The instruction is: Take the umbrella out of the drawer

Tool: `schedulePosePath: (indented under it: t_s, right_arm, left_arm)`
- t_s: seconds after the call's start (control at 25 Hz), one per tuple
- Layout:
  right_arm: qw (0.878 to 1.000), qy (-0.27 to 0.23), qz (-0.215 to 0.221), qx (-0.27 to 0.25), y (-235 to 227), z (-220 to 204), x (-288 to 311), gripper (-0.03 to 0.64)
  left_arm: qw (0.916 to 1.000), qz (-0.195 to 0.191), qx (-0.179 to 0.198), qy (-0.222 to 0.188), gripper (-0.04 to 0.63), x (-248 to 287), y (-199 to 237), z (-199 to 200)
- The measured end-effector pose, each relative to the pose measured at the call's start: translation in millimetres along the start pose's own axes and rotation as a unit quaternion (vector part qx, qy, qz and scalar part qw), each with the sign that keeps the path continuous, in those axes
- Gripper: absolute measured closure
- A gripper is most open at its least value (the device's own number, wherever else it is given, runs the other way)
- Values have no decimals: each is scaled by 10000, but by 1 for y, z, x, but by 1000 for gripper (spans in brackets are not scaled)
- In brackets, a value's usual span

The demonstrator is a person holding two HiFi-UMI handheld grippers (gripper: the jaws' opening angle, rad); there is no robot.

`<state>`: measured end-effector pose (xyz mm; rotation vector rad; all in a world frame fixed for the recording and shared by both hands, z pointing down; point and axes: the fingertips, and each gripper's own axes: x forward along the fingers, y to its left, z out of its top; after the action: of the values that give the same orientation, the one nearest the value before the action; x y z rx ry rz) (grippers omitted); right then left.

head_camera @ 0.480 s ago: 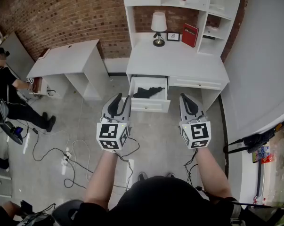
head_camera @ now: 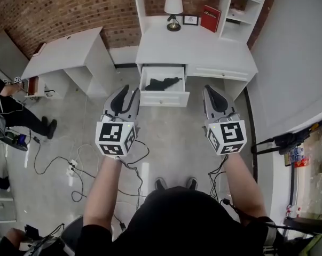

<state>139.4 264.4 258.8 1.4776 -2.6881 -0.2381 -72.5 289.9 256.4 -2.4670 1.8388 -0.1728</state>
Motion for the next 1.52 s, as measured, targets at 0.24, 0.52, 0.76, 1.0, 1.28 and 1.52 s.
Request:
schedulePosePath:
  t_s: [0.24,0.52,0.76,1.0,1.28,1.52]
  right_arm:
    - [9995,-40,-157,289,-3,-11,-1,617]
    - [9984,42,-311,474,4,-17,3,617]
    - [9977,126,-512,426,10,-17,10,617]
    - [9968,171,-639,439,15,-19,20,617]
    - [9968,327,-534,500,5,-41,40,617]
    - [9961,337,-343,734,-30,-68,83,617]
  left_arm:
    - [9995,22,-278,-168,476,-11,4,-4]
    - [9985,-56,-445,-310,476,-8,16,-3]
    - [9976,-234,-581,-292,476,-1,30,-13]
    - [9969,-317,-678,-227,476,7,49,-28]
    - [9967,-271,-767,-47,476,36,58,-48]
    - [9979,-214,-597,156,476,88,56,-56]
